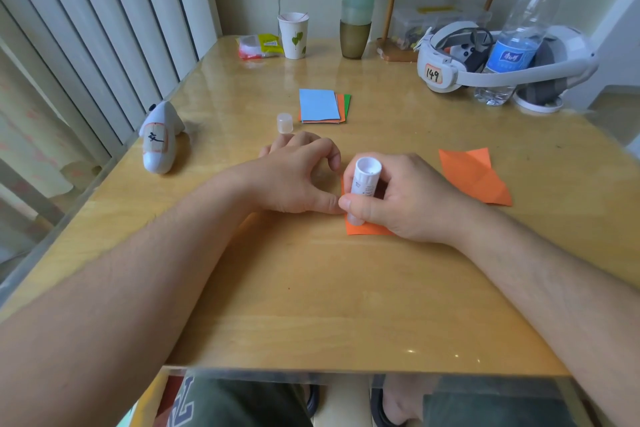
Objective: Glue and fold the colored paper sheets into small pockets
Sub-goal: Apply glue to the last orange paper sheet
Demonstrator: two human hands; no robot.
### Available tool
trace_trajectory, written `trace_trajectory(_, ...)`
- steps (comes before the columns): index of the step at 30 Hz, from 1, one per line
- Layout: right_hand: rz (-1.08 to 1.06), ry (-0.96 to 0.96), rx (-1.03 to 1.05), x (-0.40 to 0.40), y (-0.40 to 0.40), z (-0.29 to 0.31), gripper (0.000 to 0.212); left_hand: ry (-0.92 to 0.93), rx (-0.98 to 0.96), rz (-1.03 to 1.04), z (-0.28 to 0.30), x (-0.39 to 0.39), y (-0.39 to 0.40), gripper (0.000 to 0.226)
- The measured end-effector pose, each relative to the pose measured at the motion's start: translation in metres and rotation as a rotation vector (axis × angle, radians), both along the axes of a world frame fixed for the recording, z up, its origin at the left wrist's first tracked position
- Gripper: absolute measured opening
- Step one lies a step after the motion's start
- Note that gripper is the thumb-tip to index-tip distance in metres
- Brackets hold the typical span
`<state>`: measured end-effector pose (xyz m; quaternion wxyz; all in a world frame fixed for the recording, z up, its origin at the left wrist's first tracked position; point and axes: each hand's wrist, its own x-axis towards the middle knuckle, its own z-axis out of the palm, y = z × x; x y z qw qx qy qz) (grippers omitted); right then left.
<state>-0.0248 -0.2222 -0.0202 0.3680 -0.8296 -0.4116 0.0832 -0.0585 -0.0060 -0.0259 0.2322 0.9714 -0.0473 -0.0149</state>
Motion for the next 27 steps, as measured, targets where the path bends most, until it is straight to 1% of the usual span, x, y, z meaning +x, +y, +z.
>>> trace_trajectory(3,0.0,0.002,-0.01,-0.001,0.0,0.003,0.029,-0.007,0.017,-0.005,0.001,0.0,0.0,0.054)
trace_trajectory(6,-0.011,0.002,-0.011,0.0,-0.002,0.004,0.022,0.012,0.016,-0.002,0.001,-0.001,-0.002,0.06)
trace_trajectory(10,-0.042,0.045,0.014,0.0,-0.013,0.004,0.02,-0.014,0.018,-0.001,0.0,-0.002,-0.002,0.054)
trace_trajectory(13,-0.052,0.072,0.017,0.001,-0.024,0.005,0.015,-0.021,0.017,-0.002,0.001,-0.002,-0.002,0.054)
trace_trajectory(27,-0.087,0.063,0.017,0.01,-0.041,0.009,0.017,-0.026,0.012,-0.017,0.001,-0.003,-0.002,0.054)
